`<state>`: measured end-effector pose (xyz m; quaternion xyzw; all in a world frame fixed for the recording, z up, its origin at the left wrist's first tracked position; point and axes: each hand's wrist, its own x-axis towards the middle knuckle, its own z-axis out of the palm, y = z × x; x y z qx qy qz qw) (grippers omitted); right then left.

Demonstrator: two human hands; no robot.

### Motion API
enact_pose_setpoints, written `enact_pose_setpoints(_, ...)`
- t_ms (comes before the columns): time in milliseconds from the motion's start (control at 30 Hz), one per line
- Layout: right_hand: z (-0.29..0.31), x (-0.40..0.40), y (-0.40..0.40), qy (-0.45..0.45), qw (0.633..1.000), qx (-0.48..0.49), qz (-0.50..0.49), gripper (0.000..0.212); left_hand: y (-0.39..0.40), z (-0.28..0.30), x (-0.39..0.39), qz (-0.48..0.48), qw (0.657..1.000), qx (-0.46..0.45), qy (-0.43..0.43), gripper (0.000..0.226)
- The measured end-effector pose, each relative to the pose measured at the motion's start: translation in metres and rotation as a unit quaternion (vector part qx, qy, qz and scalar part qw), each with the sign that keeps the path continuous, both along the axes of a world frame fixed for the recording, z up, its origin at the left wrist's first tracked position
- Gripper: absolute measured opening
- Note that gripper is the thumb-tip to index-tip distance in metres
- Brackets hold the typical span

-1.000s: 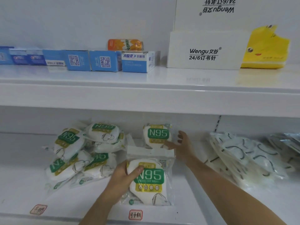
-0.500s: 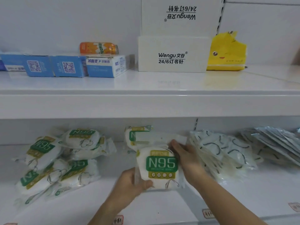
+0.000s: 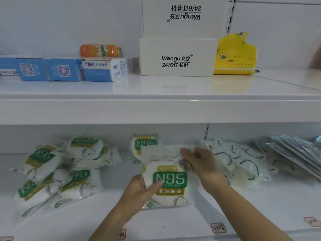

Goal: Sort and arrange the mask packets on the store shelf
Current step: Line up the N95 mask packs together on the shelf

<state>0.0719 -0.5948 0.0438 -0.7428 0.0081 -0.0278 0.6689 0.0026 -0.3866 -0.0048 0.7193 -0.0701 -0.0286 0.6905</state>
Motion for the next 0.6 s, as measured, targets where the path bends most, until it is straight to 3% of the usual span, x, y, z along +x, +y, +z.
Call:
enact_pose_setpoints(100,-0.008,-0.012,-0.012,0.002,0.988,0.062,0.144,0.03,-0.008,0.006,0.009,0.085,0.996,-0.019,0.003,0.014)
enact_pose_setpoints(200,-0.025,-0.016,-0.02,0.03,0.964,0.017,0.264,0.044,-0.006,0.008,0.019,0.075,0.997,-0.01,0.002,0.017)
enact_pose_setpoints(300,-0.043,-0.001,-0.02,0.032,0.982,0.005,0.184,0.03,-0.003,0.005,0.031,0.027,1.0,-0.004,-0.011,0.028)
enact_pose_setpoints(367,-0.046,0.022,-0.022,0.022,0.994,0.033,0.098,0.025,0.005,-0.004,0.042,0.071,0.997,0.023,-0.037,0.021)
enact_pose_setpoints(467,-0.052,0.076,-0.024,0.03,0.999,0.002,0.022,0.043,0.028,-0.038,0.061,0.185,0.956,0.21,-0.086,0.013)
enact_pose_setpoints(533,-0.06,0.108,-0.022,0.062,0.994,-0.085,-0.016,0.057,0.039,-0.058,0.066,0.184,0.922,0.326,-0.1,0.027)
enact_pose_setpoints(600,-0.071,0.131,-0.019,0.078,0.989,-0.125,-0.029,0.065,0.042,-0.066,0.07,0.172,0.905,0.37,-0.118,0.038)
